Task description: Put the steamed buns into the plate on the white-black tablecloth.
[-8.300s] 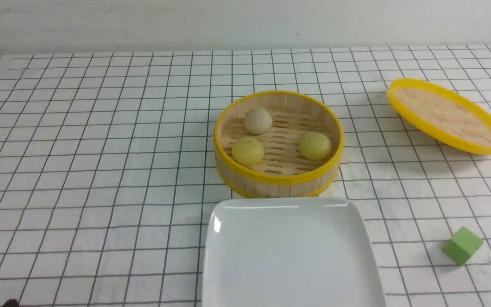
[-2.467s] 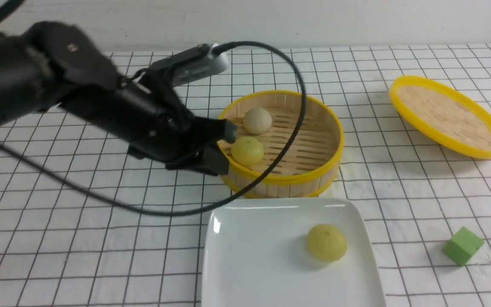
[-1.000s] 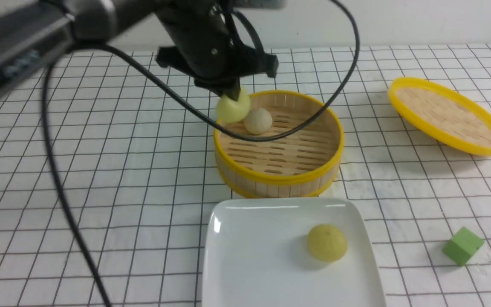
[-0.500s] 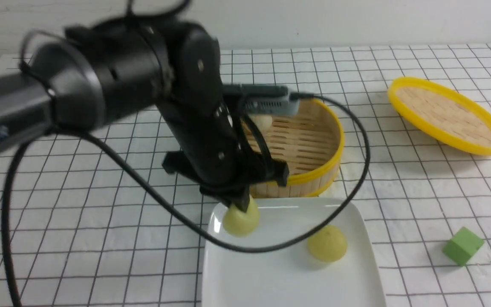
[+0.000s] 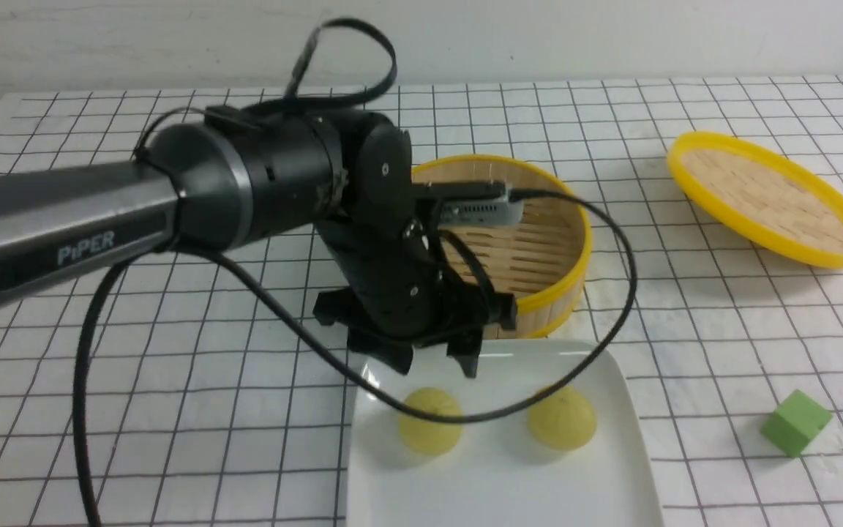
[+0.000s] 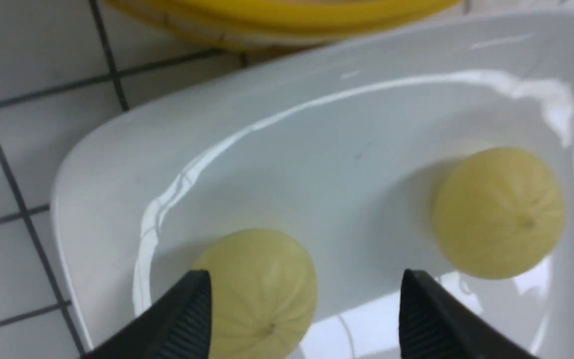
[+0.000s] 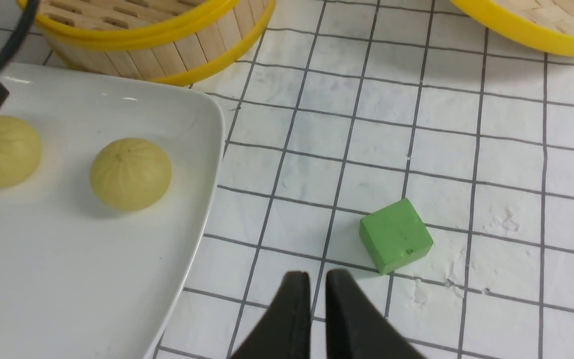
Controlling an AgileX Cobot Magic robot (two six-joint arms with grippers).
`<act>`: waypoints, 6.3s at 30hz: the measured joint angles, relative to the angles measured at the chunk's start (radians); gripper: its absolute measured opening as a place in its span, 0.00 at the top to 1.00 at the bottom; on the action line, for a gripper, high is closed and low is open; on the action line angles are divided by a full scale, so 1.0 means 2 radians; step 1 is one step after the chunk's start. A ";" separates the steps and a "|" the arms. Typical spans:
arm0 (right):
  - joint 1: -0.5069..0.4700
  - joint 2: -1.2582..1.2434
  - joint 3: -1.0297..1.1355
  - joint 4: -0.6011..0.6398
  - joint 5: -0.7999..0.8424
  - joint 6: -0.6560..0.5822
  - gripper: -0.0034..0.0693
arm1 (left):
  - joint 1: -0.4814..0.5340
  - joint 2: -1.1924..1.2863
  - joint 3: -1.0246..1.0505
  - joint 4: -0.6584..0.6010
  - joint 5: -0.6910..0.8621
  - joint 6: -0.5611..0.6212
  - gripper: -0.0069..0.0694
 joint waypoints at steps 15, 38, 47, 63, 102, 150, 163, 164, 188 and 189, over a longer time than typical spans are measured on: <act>0.000 0.000 0.000 0.000 -0.002 0.000 0.84 | 0.065 0.152 -0.364 0.064 0.104 -0.014 0.89; 0.000 0.000 0.000 0.000 -0.003 0.000 0.80 | 0.066 0.331 -0.461 0.132 0.023 -0.004 0.70; 0.000 0.000 0.000 0.002 0.003 0.000 0.79 | 0.062 0.283 -0.537 0.124 0.158 0.001 0.88; 0.000 0.000 0.000 0.009 0.007 0.000 0.77 | 0.011 -0.098 -0.166 -0.001 0.167 0.081 0.87; 0.000 -0.333 0.042 -0.038 0.058 0.000 0.97 | -0.110 -0.034 0.046 0.031 -0.028 0.050 0.48; -0.110 -0.332 0.307 -0.053 -0.143 0.000 0.92 | -0.110 -0.159 0.042 0.213 0.025 0.007 0.91; -0.129 -0.332 0.310 -0.054 -0.159 0.000 0.91 | -0.110 -0.360 0.077 0.296 0.167 -0.040 0.91; -0.131 -0.332 0.310 -0.054 -0.159 0.000 0.91 | -0.110 -0.382 0.092 0.297 0.167 -0.052 0.91; -0.135 -0.332 0.310 -0.054 -0.159 0.000 0.89 | -0.110 -0.669 0.469 0.326 -0.209 -0.315 0.89; -0.135 -0.332 0.310 -0.054 -0.159 0.000 0.88 | -0.110 -0.669 0.469 0.328 -0.201 -0.315 0.89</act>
